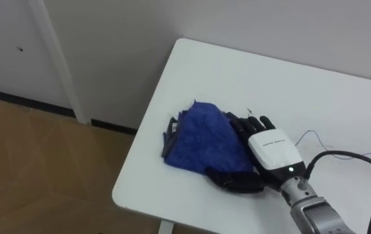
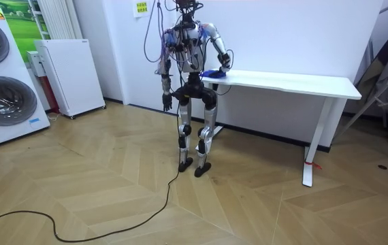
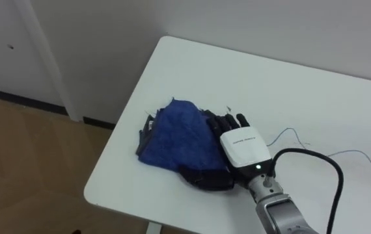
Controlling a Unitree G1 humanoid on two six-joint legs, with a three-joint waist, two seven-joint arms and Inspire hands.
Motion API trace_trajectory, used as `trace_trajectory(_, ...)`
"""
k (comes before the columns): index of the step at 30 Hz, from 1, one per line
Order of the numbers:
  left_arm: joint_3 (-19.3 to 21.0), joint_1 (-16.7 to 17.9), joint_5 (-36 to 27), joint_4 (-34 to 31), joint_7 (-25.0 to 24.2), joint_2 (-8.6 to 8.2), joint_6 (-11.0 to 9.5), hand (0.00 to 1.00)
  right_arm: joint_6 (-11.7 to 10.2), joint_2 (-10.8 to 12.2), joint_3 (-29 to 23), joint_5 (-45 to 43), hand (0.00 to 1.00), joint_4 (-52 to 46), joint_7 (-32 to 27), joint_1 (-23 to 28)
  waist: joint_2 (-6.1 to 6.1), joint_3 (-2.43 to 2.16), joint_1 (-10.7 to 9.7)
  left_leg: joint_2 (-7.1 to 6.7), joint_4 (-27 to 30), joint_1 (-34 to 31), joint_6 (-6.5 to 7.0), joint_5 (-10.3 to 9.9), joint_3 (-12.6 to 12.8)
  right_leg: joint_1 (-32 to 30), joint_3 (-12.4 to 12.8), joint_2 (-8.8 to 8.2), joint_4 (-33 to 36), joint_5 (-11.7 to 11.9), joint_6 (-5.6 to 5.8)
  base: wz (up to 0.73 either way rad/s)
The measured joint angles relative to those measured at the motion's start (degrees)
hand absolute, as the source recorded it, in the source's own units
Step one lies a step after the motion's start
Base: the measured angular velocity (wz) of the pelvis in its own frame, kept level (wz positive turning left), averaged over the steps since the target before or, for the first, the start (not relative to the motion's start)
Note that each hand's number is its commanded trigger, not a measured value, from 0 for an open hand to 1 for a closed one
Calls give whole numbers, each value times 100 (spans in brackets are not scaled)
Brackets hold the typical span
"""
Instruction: Wipe table
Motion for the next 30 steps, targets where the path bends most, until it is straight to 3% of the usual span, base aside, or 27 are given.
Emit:
trace_trajectory(9, -170, 74, 13, -139, 2, 2, -1, 0, -3, 7, 42, -217, 0, -8, -19, 0, -3, -3, -2, -7, -4, -4, 0, 0, -57, 17, -25, 5, -6, 0, 0, 2)
trace_trajectory(18, -289, 371, 32, -143, 3, 16, 0, 0, -16, 13, 42, -154, 0, -10, -41, 0, 17, -21, 10, -22, 0, 12, 0, 1, -88, 88, -36, 8, -84, 0, 1, 0)
trace_trajectory(26, -350, 462, 6, -142, -5, 10, -5, 0, -210, 35, 34, 58, 0, -195, -94, -41, 39, -9, 123, -22, 4, 14, -25, 17, -151, 108, -33, 4, -82, 0, 0, 4)
trace_trajectory(30, -379, 470, -8, -130, 0, 10, -1, 0, -205, 140, 34, 197, 0, -192, -151, -134, 58, 3, 150, -25, 3, 19, -27, 18, -171, 116, -37, 6, -84, 0, 0, 0)
